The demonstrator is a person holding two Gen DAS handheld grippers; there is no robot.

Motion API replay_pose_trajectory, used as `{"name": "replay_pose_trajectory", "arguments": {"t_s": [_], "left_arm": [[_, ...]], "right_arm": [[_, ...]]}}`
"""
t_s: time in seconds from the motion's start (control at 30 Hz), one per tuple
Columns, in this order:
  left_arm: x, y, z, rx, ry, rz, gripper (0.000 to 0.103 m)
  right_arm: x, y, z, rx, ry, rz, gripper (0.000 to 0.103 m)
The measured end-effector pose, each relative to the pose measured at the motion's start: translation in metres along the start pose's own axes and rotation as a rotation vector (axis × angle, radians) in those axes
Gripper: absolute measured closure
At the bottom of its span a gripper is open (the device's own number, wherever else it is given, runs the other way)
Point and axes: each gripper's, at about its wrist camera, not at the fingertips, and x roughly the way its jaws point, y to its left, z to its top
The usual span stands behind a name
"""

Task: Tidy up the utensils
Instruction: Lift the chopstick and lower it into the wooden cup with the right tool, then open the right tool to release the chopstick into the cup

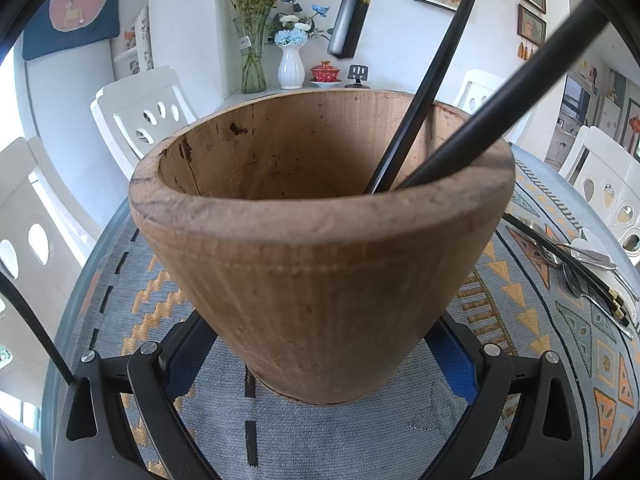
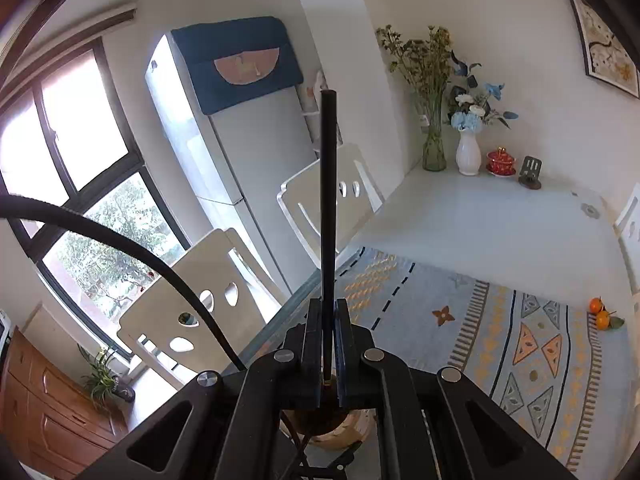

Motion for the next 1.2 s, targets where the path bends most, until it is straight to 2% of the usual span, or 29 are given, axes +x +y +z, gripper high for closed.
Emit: {"name": "replay_pose_trajectory", "arguments": {"t_s": [0.63,0.8,0.97,1.2], "left_arm": [[0.0,-0.002,-0.001,0.001,0.0,0.002,0.005],[0.0,-0.003,-0.001,0.0,0.0,0.0,0.005],[0.0,-0.003,0.0,0.0,0.002,0.0,0.005],[0.0,-0.004,0.0,-0.001,0.003,-0.001,0.005]], "right_arm": [[0.025,-0.006,-0.017,0.005,0.089,-0.04,0.098],[0.022,-0.009,-0.018,0.013,0.113,-0.025,0.097],[0.012,-0.009,-0.016,0.023,0.091,0.019,0.096],[-0.011,-0.013,-0.012,0.031,0.03,0.019,0.093]]}}
